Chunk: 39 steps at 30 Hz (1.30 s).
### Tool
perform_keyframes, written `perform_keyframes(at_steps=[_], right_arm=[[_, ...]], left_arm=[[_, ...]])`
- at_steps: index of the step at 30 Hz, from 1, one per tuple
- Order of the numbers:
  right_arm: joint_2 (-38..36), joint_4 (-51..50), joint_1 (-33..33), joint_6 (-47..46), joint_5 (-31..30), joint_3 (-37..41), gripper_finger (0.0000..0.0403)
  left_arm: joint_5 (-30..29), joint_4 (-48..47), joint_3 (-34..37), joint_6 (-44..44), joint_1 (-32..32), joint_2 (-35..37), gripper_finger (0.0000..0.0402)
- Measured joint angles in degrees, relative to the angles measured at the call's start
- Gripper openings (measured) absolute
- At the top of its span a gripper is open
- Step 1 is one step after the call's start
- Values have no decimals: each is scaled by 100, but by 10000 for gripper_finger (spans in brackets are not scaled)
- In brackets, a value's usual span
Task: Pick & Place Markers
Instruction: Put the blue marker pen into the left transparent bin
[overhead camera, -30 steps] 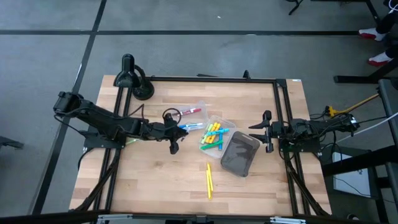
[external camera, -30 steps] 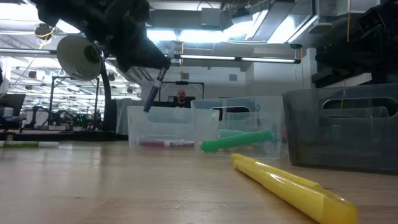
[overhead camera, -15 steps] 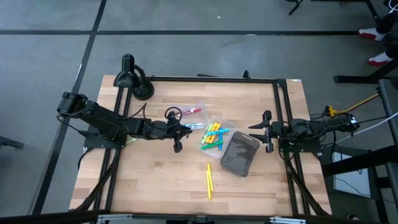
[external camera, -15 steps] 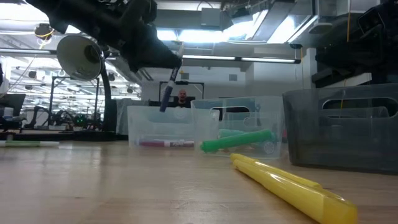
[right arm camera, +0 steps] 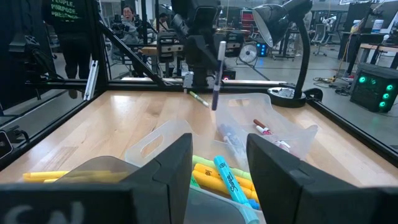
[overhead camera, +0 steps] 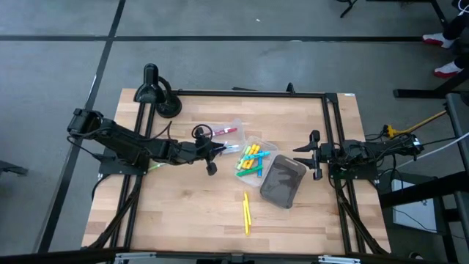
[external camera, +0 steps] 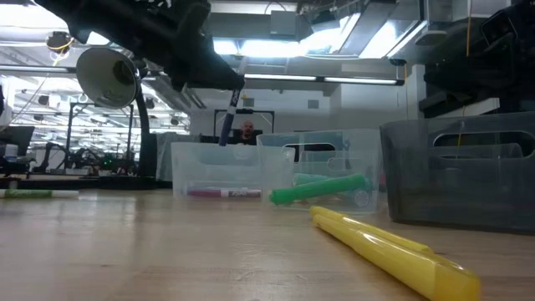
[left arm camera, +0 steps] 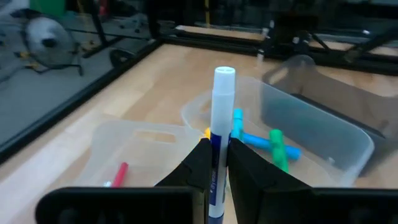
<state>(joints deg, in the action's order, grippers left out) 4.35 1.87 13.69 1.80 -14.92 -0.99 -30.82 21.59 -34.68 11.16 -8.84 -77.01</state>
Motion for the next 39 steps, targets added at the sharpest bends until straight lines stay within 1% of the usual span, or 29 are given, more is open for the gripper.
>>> perform_keyframes(at_steps=[5,11,19,22,28,35,39], right_arm=[[0,0,-1,0,0,1,152],[-1,0,0,0,0,1,152],[-1,0,-1,0,0,1,152],[-1,0,0,0,0,0,152],[1,0,1,0,0,1,152],[-1,0,-1,0,0,1,152],[0,0,1,0,0,1,152]], left_arm=[[-245,145,0,-170,0,1,31],[-329,275,0,-392,0,1,31],[-754,270,0,-840,0,2,31],[-818,343,0,-1004,0,2,31],[-760,430,0,-1083,151,2,31],[-200,347,0,-876,627,2,31],[-31,297,0,-803,785,2,31]])
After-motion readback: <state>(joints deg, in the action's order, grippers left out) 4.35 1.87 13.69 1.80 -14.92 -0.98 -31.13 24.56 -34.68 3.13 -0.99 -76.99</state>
